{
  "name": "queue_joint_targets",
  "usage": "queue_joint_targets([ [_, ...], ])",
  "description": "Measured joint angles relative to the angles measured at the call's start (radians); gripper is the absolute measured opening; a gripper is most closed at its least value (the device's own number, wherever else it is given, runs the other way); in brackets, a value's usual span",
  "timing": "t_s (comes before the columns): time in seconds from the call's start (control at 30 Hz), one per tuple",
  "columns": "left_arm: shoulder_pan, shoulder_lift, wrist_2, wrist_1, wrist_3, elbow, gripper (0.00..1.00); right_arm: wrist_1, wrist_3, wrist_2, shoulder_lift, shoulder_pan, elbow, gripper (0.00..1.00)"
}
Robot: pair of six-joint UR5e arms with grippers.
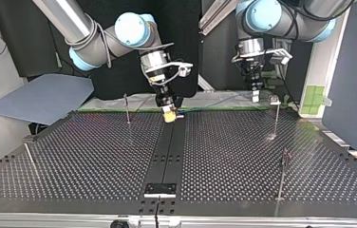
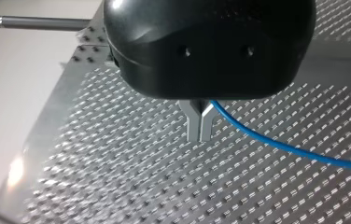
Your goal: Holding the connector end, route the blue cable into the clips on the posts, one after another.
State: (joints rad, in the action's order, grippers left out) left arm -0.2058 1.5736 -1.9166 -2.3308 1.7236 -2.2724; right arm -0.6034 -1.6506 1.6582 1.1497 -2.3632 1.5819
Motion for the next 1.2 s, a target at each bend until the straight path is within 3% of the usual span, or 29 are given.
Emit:
queue_joint_targets([
  [0.4,0.099,-0.064,0.011,-0.094,0.035,0.081,0.00,0.089,0.002,-0.022,0.000,-0.009,-0.088,0.00],
  [0.97,0.137,-0.145,0.047,-0.186,0.130,0.190,0.00,0.164,0.000,-0.035,0.000,-0.019,-0.198,0.00],
  [1.2,0.146,-0.130,0.052,-0.205,0.157,0.209,0.00,0.189,0.000,-0.038,0.000,-0.024,-0.238,0.00],
])
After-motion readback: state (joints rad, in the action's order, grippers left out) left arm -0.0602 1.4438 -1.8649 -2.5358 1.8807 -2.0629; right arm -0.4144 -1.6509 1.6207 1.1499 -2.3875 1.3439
